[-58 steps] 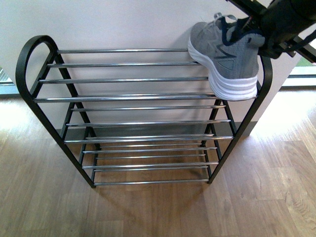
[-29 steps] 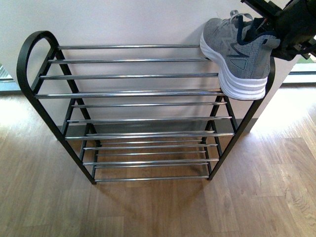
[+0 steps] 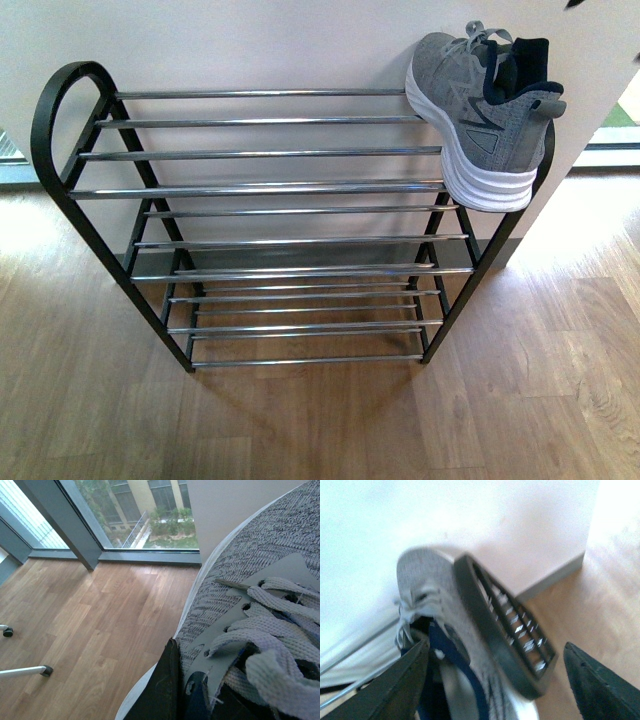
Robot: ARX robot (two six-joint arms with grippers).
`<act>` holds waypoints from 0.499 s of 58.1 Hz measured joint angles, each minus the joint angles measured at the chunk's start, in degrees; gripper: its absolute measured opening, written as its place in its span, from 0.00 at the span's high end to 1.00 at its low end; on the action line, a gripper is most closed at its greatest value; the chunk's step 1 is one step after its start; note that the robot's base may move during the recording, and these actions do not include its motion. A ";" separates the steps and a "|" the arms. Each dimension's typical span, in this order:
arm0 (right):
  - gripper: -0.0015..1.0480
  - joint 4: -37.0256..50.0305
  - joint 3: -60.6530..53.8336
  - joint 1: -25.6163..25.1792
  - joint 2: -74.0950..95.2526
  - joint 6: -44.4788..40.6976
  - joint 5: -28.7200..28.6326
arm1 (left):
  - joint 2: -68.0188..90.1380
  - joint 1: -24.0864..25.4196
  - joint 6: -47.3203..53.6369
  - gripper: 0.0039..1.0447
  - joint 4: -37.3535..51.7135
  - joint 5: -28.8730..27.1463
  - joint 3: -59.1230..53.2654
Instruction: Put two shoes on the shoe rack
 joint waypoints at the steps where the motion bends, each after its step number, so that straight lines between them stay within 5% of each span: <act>1: 0.17 2.34 -1.33 -0.35 -1.49 -3.02 0.74 | 0.00 0.00 0.00 0.99 0.00 0.00 0.00; 7: 0.30 25.75 -10.60 -2.38 -5.57 -16.90 -9.79 | 0.00 0.00 0.00 0.99 0.00 -0.04 0.00; 14: 0.50 46.90 -23.74 -1.90 -10.08 -28.33 -13.35 | 0.00 0.00 0.00 0.99 0.00 0.00 0.00; 29: 0.87 53.83 -38.27 -0.50 -18.86 -32.85 -12.57 | 0.00 0.00 0.00 0.99 0.00 0.00 0.00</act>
